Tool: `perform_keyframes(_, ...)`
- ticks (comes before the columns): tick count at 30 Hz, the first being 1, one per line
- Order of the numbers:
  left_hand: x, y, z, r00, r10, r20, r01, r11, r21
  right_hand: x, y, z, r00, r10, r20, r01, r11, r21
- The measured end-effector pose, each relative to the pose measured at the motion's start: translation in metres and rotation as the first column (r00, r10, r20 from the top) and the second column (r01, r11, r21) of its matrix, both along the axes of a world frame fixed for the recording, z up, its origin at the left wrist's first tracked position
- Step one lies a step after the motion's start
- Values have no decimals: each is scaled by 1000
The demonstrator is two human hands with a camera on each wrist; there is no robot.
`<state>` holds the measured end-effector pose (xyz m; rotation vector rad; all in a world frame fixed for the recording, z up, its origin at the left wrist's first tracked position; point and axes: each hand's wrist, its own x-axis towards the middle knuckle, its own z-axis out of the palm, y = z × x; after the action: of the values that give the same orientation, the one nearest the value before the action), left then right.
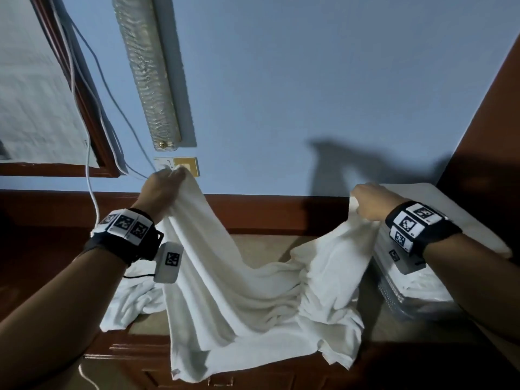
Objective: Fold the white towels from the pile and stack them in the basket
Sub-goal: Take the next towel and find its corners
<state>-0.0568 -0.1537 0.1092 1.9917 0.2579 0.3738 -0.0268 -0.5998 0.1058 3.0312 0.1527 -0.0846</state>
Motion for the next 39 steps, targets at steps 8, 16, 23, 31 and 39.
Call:
perform_keyframes(8,-14,-38,2,984,-178,27,177,984,26,-40,30,26,912,354,-209,-126,725,678)
perform_keyframes(16,-31,-78,17,897,-382,221,412,905,-106,-52,88,57,892,446,72,-93,25,995)
perform_keyframes(23,-31,-85,14,919,-338,205,386,879,-281,-59,125,60,860,422,286,-479,478,736)
perform_keyframes(31,-47,-87,5,885,-425,190,464,836,-293,-55,152,45,878,353,323,-474,549,689)
perform_keyframes(39,-63,-92,7,845,-484,228,529,819,-221,-46,168,38,906,172,386,-415,531,739)
